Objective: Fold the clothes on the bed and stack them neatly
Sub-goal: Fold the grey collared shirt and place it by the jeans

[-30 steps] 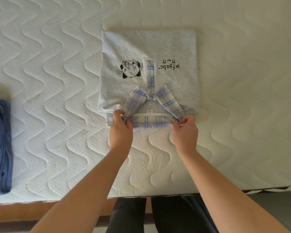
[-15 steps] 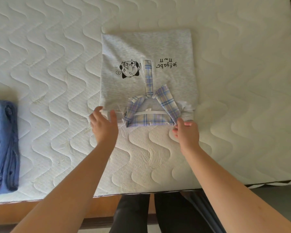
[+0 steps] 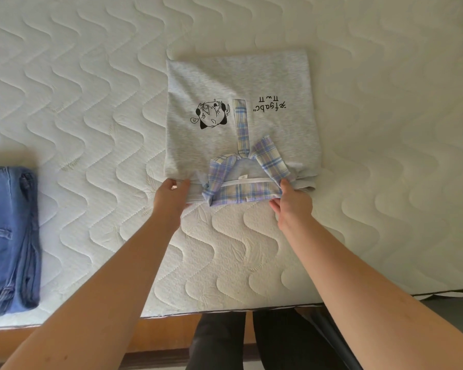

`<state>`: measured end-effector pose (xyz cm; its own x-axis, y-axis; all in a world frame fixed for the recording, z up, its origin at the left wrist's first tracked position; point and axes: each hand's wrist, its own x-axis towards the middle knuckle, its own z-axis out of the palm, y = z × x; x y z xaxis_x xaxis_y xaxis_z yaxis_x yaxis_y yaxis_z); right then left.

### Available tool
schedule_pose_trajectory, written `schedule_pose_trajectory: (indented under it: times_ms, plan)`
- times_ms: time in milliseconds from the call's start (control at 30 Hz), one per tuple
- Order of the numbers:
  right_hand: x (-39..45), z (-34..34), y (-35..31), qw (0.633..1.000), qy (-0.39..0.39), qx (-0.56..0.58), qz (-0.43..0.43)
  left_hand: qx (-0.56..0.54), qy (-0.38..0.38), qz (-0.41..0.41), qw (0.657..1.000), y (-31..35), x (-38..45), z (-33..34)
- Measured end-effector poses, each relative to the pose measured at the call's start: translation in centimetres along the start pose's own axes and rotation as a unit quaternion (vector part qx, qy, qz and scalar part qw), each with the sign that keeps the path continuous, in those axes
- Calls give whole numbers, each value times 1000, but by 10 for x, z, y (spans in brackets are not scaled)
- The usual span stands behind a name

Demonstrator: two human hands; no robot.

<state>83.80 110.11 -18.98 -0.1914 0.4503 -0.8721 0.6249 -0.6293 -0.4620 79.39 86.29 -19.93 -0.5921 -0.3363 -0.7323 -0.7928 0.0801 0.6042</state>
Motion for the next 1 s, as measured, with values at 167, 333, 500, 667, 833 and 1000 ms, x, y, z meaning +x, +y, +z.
schedule_pose_trajectory:
  times_ms: [167, 333, 500, 667, 833, 1000]
  plan:
    - [-3, 2, 3, 999, -26, 37, -16, -61, 19, 9, 998, -8, -22, 17]
    - [2, -23, 2, 996, -28, 39, -70, -77, 6, -12, 997, -36, -52, 37]
    - [8, -51, -10, 991, -34, 45, -119, -112, -29, -75, 990, -67, -95, 70]
    - [22, -83, -32, 979, 0, -37, -200, -81, -38, -133, 987, -89, -138, 117]
    - [42, -113, -54, 956, -3, -156, -247, 34, -108, -169, 979, -86, -155, 143]
    - [44, -122, -47, 935, 31, -263, -236, 430, -199, 0, 881, -67, -158, 112]
